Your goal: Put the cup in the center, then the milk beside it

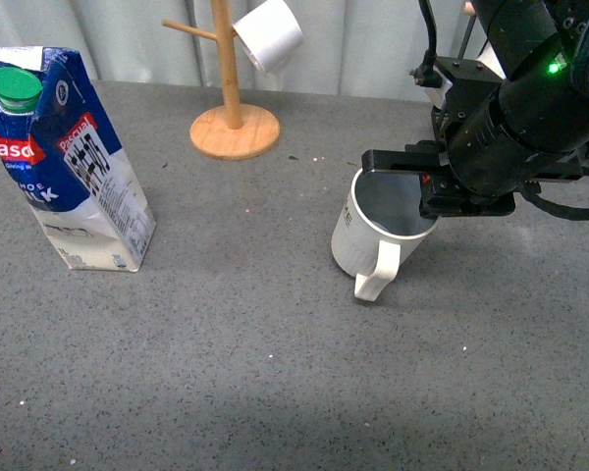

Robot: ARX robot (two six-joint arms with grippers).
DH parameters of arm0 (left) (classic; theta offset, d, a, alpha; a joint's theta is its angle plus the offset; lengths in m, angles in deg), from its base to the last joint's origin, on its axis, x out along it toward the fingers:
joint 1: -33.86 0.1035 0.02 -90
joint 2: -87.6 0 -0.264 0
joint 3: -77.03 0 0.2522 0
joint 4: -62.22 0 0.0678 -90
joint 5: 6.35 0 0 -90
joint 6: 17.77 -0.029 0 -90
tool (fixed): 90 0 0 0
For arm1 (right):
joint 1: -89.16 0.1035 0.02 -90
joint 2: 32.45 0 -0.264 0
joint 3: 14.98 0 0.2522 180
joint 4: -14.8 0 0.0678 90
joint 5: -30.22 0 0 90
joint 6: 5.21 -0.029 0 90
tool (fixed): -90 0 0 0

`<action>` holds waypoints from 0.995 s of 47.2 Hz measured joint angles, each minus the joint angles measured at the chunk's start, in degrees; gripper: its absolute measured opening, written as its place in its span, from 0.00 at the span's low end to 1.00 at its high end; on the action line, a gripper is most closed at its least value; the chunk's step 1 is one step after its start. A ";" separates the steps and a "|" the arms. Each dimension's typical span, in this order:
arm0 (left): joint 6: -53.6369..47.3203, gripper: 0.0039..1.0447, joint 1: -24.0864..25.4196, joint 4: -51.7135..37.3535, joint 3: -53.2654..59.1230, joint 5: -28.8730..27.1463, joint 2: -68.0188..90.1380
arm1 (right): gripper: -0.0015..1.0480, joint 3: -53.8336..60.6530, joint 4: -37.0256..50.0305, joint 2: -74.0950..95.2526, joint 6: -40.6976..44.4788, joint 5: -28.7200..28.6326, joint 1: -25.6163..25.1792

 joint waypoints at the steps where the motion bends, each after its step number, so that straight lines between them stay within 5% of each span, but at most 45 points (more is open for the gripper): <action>1: -0.02 0.94 0.00 0.00 0.00 0.00 0.00 | 0.02 -0.02 -0.24 0.07 0.00 0.00 0.02; 14: -0.02 0.94 0.00 0.00 0.00 0.00 0.00 | 0.03 -0.44 -0.50 0.68 0.04 -0.13 0.20; 22: -0.02 0.94 0.00 0.00 0.00 0.00 0.00 | 0.23 -0.79 -0.39 0.68 -0.15 -0.63 0.22; 40: -0.02 0.94 0.00 0.00 0.00 0.00 0.00 | 0.91 1.55 10.40 -7.69 -0.15 1.64 -0.35; 47: -0.02 0.94 0.00 0.00 0.00 0.00 0.00 | 0.91 2.21 11.52 -11.32 0.76 4.68 -1.42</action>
